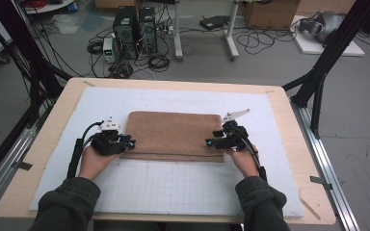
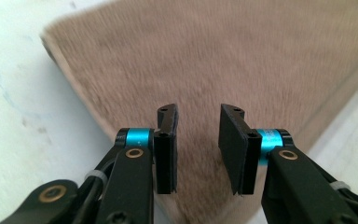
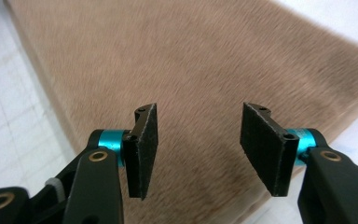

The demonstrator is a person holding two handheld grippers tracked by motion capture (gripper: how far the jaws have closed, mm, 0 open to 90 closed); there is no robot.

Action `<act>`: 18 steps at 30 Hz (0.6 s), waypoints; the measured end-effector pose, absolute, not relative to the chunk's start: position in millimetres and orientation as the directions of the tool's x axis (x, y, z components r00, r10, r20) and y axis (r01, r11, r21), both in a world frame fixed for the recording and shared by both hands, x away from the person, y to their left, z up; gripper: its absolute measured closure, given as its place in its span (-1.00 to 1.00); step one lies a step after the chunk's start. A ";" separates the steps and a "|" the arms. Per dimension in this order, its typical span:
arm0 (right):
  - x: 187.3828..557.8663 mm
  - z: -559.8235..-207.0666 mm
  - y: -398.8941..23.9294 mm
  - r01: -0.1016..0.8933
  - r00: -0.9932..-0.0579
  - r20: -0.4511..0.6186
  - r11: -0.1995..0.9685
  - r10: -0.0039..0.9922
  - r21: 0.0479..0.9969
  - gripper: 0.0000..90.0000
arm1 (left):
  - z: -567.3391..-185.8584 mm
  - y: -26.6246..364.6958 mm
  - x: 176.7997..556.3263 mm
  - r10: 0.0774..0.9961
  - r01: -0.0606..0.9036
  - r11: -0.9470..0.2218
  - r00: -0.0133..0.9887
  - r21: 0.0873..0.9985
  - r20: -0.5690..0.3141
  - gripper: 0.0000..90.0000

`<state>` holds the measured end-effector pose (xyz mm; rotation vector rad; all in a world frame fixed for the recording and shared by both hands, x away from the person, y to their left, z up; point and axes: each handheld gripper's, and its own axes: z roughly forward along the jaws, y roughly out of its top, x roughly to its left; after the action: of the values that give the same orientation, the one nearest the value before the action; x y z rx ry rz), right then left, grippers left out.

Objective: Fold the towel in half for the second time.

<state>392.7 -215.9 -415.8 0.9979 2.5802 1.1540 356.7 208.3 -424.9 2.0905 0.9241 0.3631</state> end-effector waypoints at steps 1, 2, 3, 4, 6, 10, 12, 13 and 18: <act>391.0 -418.4 -215.5 0.515 -0.771 0.131 0.490 0.623 0.703 0.01 | -427.0 209.1 354.8 0.722 0.489 -0.407 0.690 0.771 -0.056 0.49; 388.9 -421.3 -214.9 0.517 -0.773 0.128 0.499 0.622 0.696 0.00 | -428.5 209.4 354.1 0.723 0.495 -0.407 0.689 0.768 -0.061 0.48; 387.5 -422.6 -214.6 0.517 -0.773 0.125 0.504 0.622 0.692 0.00 | -430.7 210.5 353.0 0.722 0.497 -0.414 0.689 0.763 -0.056 0.47; 385.7 -424.2 -214.2 0.515 -0.773 0.122 0.504 0.622 0.693 0.00 | -433.2 211.6 352.0 0.723 0.499 -0.414 0.689 0.762 -0.058 0.47; 383.5 -427.4 -214.9 0.510 -0.773 0.117 0.502 0.623 0.698 -0.01 | -436.7 213.2 349.9 0.726 0.500 -0.403 0.685 0.767 -0.065 0.47; 381.0 -431.6 -214.2 0.505 -0.771 0.109 0.499 0.627 0.704 -0.03 | -436.8 210.7 348.9 0.727 0.493 -0.411 0.685 0.767 -0.050 0.45; 380.6 -432.1 -214.1 0.503 -0.772 0.105 0.500 0.627 0.705 -0.04 | -436.7 211.1 349.3 0.727 0.494 -0.408 0.684 0.768 -0.054 0.45; 380.6 -431.8 -214.1 0.503 -0.772 0.106 0.500 0.627 0.705 -0.05 | -436.5 211.2 349.4 0.728 0.494 -0.407 0.684 0.768 -0.055 0.44; 379.3 -429.5 -214.3 0.501 -0.765 0.104 0.486 0.636 0.716 -0.21 | -434.5 212.5 349.2 0.722 0.491 -0.384 0.687 0.782 -0.077 0.27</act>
<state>379.3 -214.3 -429.5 0.9872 2.5532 1.1414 349.2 212.5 -434.5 2.0616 0.9300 0.3506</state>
